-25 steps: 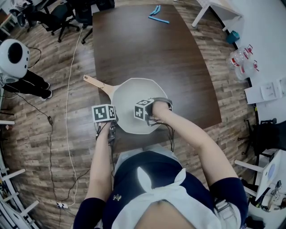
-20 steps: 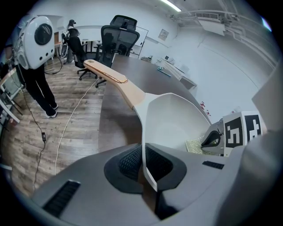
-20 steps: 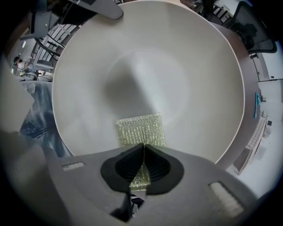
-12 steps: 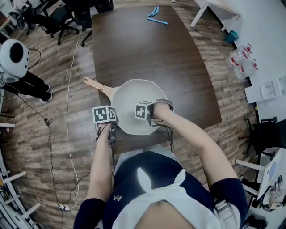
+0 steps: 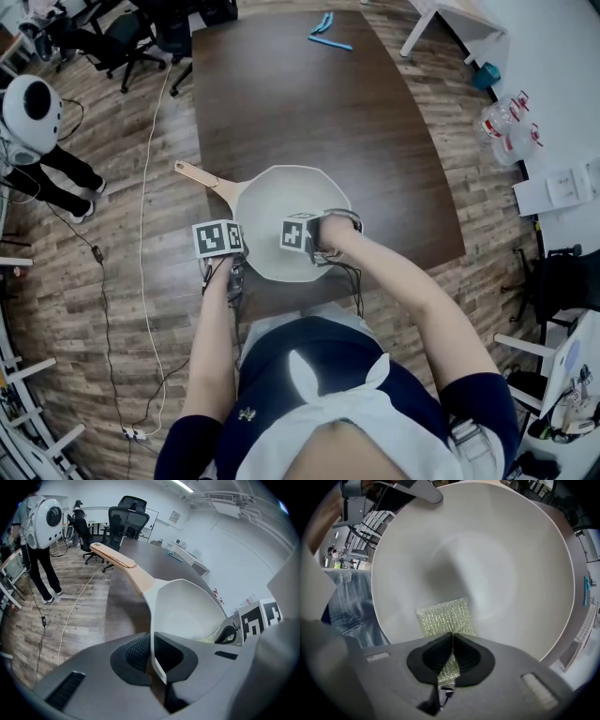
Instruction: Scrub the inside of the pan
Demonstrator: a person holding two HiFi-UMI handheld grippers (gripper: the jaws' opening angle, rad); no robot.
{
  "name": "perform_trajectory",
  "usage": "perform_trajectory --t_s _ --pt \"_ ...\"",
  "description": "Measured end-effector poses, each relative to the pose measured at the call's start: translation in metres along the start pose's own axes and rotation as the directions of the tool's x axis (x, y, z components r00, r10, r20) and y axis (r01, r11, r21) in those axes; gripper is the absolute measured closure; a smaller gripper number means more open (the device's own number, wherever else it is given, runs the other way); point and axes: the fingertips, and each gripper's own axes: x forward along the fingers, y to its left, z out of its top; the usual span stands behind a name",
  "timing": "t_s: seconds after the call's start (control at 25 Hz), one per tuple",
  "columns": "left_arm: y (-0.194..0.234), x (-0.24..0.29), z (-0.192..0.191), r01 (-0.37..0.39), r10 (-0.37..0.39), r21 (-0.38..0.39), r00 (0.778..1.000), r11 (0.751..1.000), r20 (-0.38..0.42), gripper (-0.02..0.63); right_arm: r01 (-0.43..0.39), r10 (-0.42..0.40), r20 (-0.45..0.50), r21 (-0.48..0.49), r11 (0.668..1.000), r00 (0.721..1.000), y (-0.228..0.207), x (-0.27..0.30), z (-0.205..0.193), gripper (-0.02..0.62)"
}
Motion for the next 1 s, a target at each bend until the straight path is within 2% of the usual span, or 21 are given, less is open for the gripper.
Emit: perform_trajectory --t_s 0.44,0.6,1.0 --pt "0.001 0.003 0.003 -0.007 0.007 -0.009 1.0 1.0 -0.003 0.591 -0.17 0.169 0.039 0.034 0.985 0.985 0.03 -0.01 0.003 0.586" --pt "0.0 0.001 0.001 -0.01 0.01 -0.008 1.0 1.0 -0.002 0.591 -0.238 0.234 0.091 0.042 0.97 0.968 0.043 -0.009 0.011 0.586" --pt "0.0 0.001 0.0 -0.015 0.015 -0.007 1.0 1.0 -0.004 0.591 -0.342 0.331 0.166 0.041 0.939 0.929 0.063 -0.015 0.023 0.586"
